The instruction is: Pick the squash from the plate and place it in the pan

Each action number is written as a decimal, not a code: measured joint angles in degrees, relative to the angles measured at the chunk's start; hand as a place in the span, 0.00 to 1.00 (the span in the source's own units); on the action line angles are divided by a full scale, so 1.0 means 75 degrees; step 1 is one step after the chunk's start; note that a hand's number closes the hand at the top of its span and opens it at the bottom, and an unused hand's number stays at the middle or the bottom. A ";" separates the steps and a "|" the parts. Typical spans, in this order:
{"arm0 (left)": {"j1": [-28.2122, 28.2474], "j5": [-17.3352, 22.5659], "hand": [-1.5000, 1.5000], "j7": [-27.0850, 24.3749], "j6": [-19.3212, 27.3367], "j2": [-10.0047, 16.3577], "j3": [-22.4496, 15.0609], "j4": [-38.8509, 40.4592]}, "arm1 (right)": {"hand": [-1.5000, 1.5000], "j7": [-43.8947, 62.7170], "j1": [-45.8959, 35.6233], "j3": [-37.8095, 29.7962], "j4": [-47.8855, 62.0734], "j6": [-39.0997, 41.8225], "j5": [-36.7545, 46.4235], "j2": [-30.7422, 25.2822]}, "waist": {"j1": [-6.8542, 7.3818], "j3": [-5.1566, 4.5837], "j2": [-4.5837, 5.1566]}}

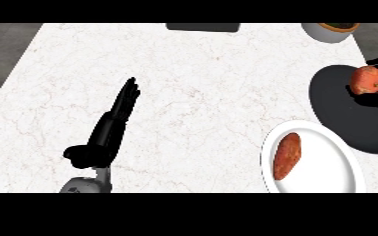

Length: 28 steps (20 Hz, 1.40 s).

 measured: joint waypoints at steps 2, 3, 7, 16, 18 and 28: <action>0.0011 0.0014 0.50 -0.0035 -0.0053 0.0017 -0.0018 -0.0021 | 0.00 0.0221 -0.0084 0.0376 0.0459 0.0231 0.0434 -0.0129 | 0.0100 0.0004 0.0032; 0.0005 -0.0018 0.50 -0.0053 -0.0031 -0.0025 -0.0063 -0.0011 | 0.00 0.0304 -0.0170 0.0533 0.0679 0.0445 0.0582 -0.0146 | 0.0124 0.0006 0.0039; -0.0019 0.0021 0.50 -0.0055 -0.0051 -0.0007 -0.0026 -0.0005 | 0.00 0.0347 -0.0637 0.0783 0.1436 0.1317 0.0755 -0.0042 | 0.0145 0.0017 0.0042; 0.0034 0.0008 0.50 -0.0026 -0.0034 0.0000 0.0004 -0.0088 | 0.00 -0.0817 -0.1147 -0.0204 0.2089 0.1840 -0.0223 0.0031 | 0.0028 0.0030 0.0029; 0.0002 0.0018 0.50 0.0034 -0.0016 0.0004 0.0038 -0.0128 | 0.00 -0.1053 -0.1097 -0.0492 0.2223 0.2195 -0.0521 -0.0132 | -0.0012 0.0029 0.0022; 0.0012 0.0075 0.50 0.0025 -0.0049 0.0055 0.0168 -0.0101 | 0.00 -0.1367 -0.0546 -0.1216 0.2801 0.5032 -0.1368 -0.1450 | -0.0142 0.0032 -0.0004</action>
